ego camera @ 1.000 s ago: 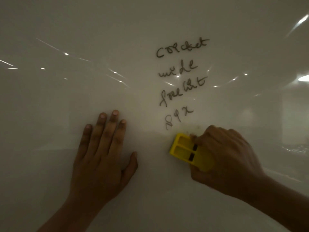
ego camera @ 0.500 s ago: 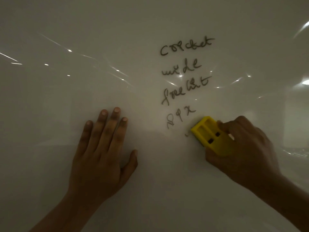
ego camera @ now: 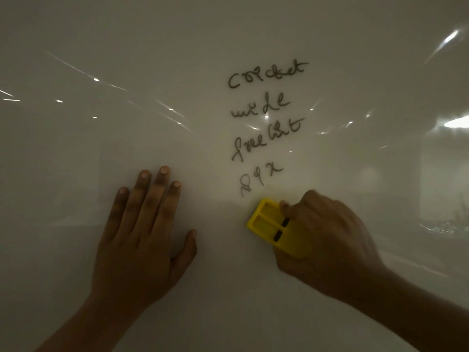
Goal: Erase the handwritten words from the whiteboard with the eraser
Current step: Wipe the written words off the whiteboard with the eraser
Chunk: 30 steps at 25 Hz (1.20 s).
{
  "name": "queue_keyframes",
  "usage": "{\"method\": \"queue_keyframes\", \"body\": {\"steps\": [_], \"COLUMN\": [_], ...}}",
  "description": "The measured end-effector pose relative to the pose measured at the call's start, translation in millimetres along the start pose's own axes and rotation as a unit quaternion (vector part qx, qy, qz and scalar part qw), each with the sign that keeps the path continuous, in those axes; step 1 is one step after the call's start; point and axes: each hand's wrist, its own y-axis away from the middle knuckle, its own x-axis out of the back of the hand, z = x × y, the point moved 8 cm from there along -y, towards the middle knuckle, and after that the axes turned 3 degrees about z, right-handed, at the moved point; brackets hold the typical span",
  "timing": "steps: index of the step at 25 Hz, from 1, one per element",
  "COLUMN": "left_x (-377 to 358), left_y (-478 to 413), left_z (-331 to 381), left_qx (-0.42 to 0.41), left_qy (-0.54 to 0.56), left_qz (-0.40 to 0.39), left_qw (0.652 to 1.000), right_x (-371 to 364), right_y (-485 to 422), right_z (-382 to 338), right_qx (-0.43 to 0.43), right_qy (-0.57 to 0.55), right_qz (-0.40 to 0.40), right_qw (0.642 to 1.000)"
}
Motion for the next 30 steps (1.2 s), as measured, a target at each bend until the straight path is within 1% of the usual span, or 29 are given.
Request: {"method": "queue_keyframes", "body": {"steps": [1, 2, 3, 5, 6, 7, 8, 10, 11, 12, 13, 15, 16, 17, 18, 20, 21, 22, 25, 26, 28, 30], "left_x": [0.1, -0.1, -0.4, -1.2, -1.3, -1.1, -0.9, -1.1, -1.3, -1.4, -1.4, -1.2, -1.2, -0.8, -0.5, 0.3, 0.3, 0.0, -0.4, -0.3, 0.1, -0.2], "left_y": [0.1, 0.7, 0.7, 0.8, 0.7, 0.8, 0.9, 1.4, 1.3, 1.2, 0.8, 0.9, 1.1, 1.7, 2.1, 2.3, 2.3, 2.4, 2.1, 2.0, 2.3, 2.4], "left_z": [-0.3, -0.2, -0.4, -0.5, -0.5, -0.5, -0.9, -1.4, -1.3, -0.8, -0.8, -0.9, -0.6, -0.3, -0.4, -1.2, -1.1, -0.7, -1.5, -1.3, -1.5, -2.1], "left_qx": [0.000, 0.000, 0.002, 0.003, 0.002, 0.000, 0.000, -0.001, -0.001, -0.001, -0.001, -0.001, -0.003, -0.004, -0.005, -0.005, -0.005, -0.005, -0.001, -0.002, -0.005, -0.008], "left_qy": [-0.001, -0.001, 0.000, 0.000, -0.001, -0.001, -0.001, 0.001, 0.003, 0.005, 0.006, 0.003, 0.002, 0.003, 0.006, 0.010, 0.011, 0.011, 0.011, 0.012, 0.013, 0.016], "left_qz": [0.000, -0.001, -0.002, -0.002, 0.000, 0.002, 0.003, 0.004, 0.003, 0.003, 0.004, 0.008, 0.011, 0.012, 0.014, 0.017, 0.017, 0.017, 0.020, 0.022, 0.023, 0.021], "left_qw": [1.000, 1.000, 1.000, 1.000, 1.000, 1.000, 1.000, 1.000, 1.000, 1.000, 1.000, 1.000, 1.000, 1.000, 1.000, 1.000, 1.000, 1.000, 1.000, 1.000, 1.000, 1.000], "right_x": [-3.6, -2.0, 2.8, 15.8, 19.3, 20.2, 18.0, 4.2, -0.2, 0.1, 2.9, 12.5, 13.8, 12.9, 9.4, 0.4, -0.2, 2.5, 13.5, 13.4, 6.3, -3.6], "right_y": [3.8, 2.6, -4.5, -22.5, -30.4, -36.7, -40.1, -33.4, -27.7, -26.8, -30.7, -43.7, -48.3, -50.4, -49.5, -38.8, -34.7, -35.3, -48.8, -51.7, -50.2, -35.8], "right_z": [-5.9, -0.6, 12.7, 42.3, 46.9, 40.1, 25.6, -8.4, -15.8, -12.9, -3.4, 17.5, 20.2, 14.0, 2.9, -16.6, -16.9, -10.8, 10.4, 6.3, -17.4, -34.0], "right_qx": [0.017, 0.002, -0.046, -0.163, -0.188, -0.179, -0.145, -0.052, -0.024, -0.018, -0.033, -0.099, -0.117, -0.113, -0.090, -0.028, -0.012, -0.015, -0.087, -0.089, -0.030, 0.052], "right_qy": [0.006, 0.011, 0.008, -0.046, -0.072, -0.082, -0.082, -0.082, -0.076, -0.067, -0.058, -0.066, -0.075, -0.077, -0.073, -0.055, -0.047, -0.041, -0.058, -0.066, -0.067, -0.036], "right_qz": [-0.016, -0.019, -0.009, 0.042, 0.067, 0.084, 0.087, 0.044, 0.017, 0.003, 0.008, 0.053, 0.070, 0.078, 0.072, 0.038, 0.023, 0.018, 0.061, 0.069, 0.053, 0.012], "right_qw": [1.000, 1.000, 0.999, 0.985, 0.977, 0.977, 0.982, 0.994, 0.997, 0.998, 0.998, 0.992, 0.988, 0.988, 0.991, 0.997, 0.999, 0.999, 0.993, 0.991, 0.996, 0.998]}}
